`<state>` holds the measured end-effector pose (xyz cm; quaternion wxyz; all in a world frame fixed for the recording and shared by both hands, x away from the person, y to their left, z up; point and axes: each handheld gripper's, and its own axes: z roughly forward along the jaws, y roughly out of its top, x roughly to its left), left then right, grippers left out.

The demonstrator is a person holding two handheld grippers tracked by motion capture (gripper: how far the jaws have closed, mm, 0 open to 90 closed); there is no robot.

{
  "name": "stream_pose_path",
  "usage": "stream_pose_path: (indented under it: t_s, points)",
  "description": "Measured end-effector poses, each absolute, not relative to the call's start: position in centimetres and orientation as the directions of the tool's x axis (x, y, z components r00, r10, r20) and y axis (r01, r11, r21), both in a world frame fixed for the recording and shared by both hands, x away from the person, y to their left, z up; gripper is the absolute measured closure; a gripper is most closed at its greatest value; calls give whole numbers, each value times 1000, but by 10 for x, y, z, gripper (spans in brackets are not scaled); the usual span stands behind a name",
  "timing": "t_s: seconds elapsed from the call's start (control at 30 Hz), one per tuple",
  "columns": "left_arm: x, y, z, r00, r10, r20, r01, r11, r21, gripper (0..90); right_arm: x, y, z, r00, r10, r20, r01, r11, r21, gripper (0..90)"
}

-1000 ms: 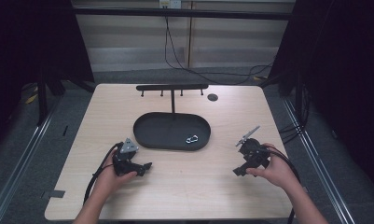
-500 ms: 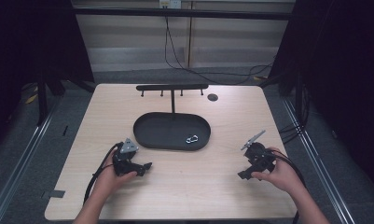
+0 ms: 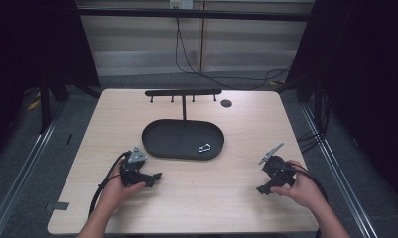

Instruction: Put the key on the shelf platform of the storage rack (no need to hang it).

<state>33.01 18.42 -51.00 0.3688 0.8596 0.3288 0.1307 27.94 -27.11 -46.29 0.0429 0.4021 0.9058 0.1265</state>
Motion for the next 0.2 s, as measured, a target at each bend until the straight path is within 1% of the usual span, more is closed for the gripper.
stream_pose_path:
  t_s: [0.2]
  points:
    - [330, 184, -510, 749, 662, -19, 471, -511, 719, 117, 278, -271, -465, -688, 725, 7, 701, 662, 265, 258]
